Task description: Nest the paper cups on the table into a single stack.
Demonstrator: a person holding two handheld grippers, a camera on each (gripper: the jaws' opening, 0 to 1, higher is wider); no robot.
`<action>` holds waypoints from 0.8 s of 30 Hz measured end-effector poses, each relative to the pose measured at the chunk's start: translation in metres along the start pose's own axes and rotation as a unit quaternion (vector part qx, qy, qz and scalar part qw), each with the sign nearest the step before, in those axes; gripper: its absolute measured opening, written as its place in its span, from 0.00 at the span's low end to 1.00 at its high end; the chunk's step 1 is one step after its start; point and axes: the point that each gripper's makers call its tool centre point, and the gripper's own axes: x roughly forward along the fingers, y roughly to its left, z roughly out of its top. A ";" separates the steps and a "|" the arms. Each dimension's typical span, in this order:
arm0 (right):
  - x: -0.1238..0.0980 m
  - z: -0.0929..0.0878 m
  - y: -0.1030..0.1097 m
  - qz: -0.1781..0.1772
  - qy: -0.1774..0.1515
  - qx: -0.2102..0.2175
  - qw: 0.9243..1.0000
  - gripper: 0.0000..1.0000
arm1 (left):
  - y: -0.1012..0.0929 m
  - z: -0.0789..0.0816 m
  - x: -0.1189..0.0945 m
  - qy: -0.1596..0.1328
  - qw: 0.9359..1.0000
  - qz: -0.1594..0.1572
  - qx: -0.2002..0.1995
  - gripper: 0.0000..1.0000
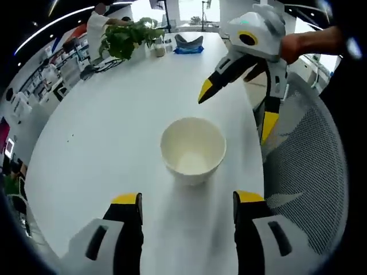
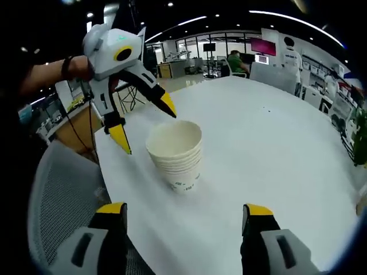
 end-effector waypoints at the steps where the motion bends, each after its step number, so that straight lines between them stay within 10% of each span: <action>1: 0.002 0.003 -0.001 0.002 0.000 -0.006 1.000 0.82 | -0.001 0.000 0.003 -0.002 1.000 -0.002 -0.005 0.62; 24: 0.044 0.025 -0.005 0.050 0.020 -0.091 0.994 0.68 | 0.002 0.008 0.044 -0.040 0.999 -0.005 -0.017 0.50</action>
